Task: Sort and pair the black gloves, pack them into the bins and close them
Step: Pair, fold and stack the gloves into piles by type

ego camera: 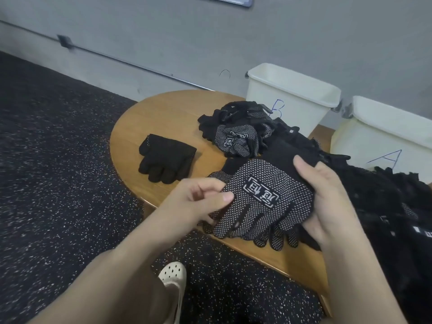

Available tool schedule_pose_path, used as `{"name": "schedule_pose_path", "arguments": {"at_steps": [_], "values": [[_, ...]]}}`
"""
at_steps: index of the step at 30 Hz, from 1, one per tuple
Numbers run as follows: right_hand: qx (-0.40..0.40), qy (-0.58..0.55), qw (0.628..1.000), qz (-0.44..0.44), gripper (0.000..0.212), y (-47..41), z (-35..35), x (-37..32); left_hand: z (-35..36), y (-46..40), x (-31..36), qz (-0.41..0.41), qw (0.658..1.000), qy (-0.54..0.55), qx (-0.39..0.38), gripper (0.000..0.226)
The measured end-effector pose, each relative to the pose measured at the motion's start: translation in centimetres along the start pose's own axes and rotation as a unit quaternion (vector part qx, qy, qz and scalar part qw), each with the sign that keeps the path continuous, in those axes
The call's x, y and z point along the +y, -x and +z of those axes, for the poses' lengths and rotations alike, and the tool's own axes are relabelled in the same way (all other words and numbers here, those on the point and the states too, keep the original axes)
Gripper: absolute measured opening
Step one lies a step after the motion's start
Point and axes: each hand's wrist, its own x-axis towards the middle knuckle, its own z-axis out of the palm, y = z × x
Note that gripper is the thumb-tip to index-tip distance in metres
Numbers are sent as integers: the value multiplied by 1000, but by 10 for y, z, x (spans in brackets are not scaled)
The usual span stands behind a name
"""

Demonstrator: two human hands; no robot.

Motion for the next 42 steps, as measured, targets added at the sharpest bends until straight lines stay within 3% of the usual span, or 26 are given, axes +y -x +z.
{"name": "schedule_pose_path", "arguments": {"at_steps": [6,12,17,20,22,25,30,34,37,42], "values": [[-21,-3,998,57,15,-20,35,12,-35,9,-3,-27,998,46,29,24],[-109,-3,992,64,23,-22,49,20,-48,9,-6,-22,999,39,-12,41],[-108,-10,994,8,24,-14,45,20,-43,8,-6,-23,994,9,-108,11],[-99,19,995,-8,22,-15,41,23,-39,9,-5,-30,991,22,-127,23],[-89,43,995,-9,20,-19,40,28,-43,9,-8,-33,995,20,-87,13],[-72,60,996,-10,18,-33,38,37,-49,7,-13,-61,996,24,-53,26],[-36,99,994,-24,17,-57,38,57,-51,3,-17,-104,994,22,11,28],[-27,206,977,-47,14,-74,36,67,-53,-2,-20,-125,984,-11,127,17],[-34,294,952,-83,15,-86,31,69,-53,-4,-20,-121,976,-67,167,19],[-50,373,922,-97,43,-102,20,72,-51,-7,-23,-109,968,-135,180,10]]}}
